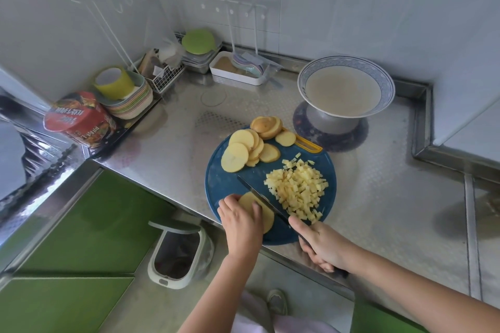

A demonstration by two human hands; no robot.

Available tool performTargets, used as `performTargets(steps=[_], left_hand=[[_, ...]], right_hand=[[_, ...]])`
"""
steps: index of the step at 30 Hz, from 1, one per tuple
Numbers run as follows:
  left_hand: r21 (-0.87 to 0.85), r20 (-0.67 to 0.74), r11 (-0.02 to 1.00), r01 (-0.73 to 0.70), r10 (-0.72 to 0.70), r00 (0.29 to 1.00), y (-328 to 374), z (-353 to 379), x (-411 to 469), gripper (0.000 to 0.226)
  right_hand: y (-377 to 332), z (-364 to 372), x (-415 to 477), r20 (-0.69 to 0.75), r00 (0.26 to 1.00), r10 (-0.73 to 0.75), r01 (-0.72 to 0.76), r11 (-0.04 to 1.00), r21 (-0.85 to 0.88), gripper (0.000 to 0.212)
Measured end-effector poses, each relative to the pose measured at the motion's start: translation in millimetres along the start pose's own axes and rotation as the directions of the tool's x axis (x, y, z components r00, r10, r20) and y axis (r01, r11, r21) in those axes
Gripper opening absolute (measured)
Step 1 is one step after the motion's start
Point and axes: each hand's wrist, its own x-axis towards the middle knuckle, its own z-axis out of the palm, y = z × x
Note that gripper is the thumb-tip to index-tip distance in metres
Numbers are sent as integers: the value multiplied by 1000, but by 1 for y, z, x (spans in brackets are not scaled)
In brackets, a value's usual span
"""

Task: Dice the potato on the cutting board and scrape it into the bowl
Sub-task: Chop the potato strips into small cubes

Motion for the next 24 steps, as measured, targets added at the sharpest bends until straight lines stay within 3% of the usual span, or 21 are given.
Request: performTargets(steps=[8,15,24], left_hand=[[9,-12,1000,-25,25,1000,0,0,1,33],[29,2,999,-41,41,999,-2,2,2,36],[45,-6,997,-63,64,998,-4,5,4,35]], right_hand=[[1,4,-5,38,999,39,-38,999,-13,69],[0,10,-3,7,998,68,-67,989,-135,72],[-18,8,4,58,978,198,-191,975,-115,70]])
